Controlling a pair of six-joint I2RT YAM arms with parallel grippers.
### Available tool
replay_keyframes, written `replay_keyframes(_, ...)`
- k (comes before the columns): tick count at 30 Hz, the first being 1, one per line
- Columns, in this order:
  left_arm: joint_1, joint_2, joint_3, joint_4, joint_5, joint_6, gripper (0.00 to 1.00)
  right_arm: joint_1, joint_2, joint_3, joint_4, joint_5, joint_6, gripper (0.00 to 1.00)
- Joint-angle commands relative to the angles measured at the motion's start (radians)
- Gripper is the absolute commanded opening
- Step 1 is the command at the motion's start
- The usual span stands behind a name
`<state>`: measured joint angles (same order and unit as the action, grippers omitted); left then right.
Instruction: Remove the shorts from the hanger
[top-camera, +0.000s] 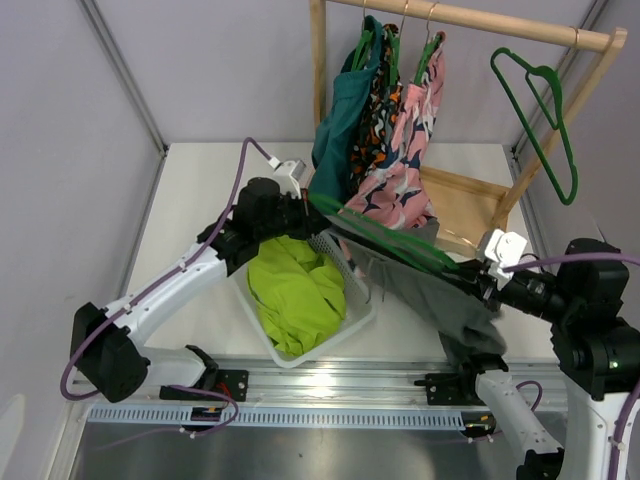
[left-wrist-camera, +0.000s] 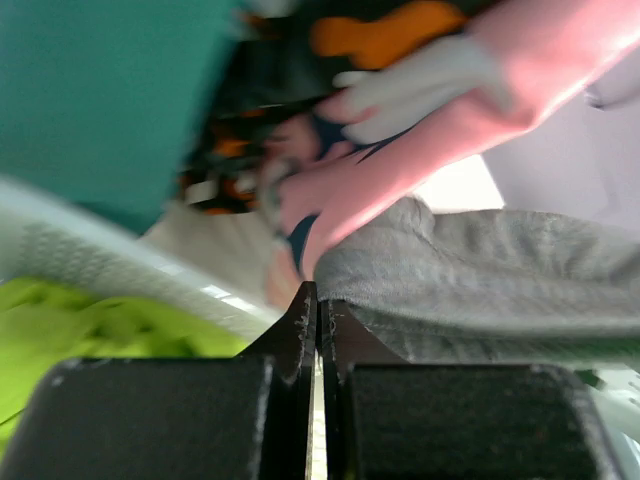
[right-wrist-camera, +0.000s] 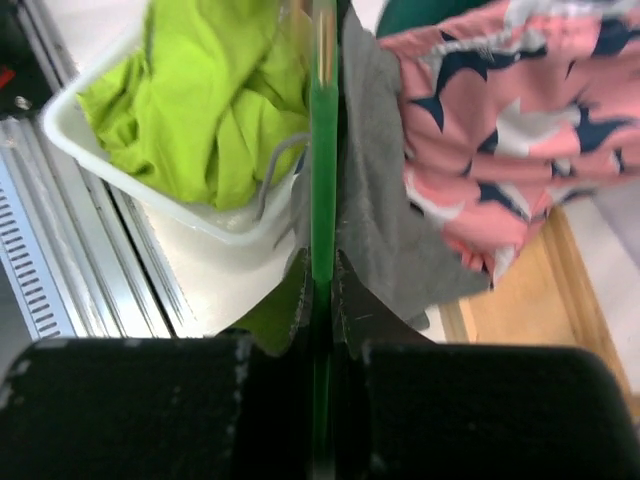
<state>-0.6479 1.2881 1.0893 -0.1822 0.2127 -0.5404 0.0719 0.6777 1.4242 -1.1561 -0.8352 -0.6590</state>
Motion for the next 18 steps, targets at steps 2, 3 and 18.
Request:
replay_keyframes(2,0.154,-0.027,-0.049,-0.12,-0.247,0.072,0.0,0.008,-0.053,0.09,0.035,-0.064,-0.014,0.0)
replay_keyframes(3,0.159,-0.03,-0.052,-0.12,-0.239,0.074,0.0,0.008,-0.053,0.085,0.062,-0.061,0.007,0.0)
replay_keyframes(18,0.102,-0.225,-0.195,0.309,0.122,0.052,0.35,0.002,0.026,-0.064,0.276,0.178,0.087,0.0)
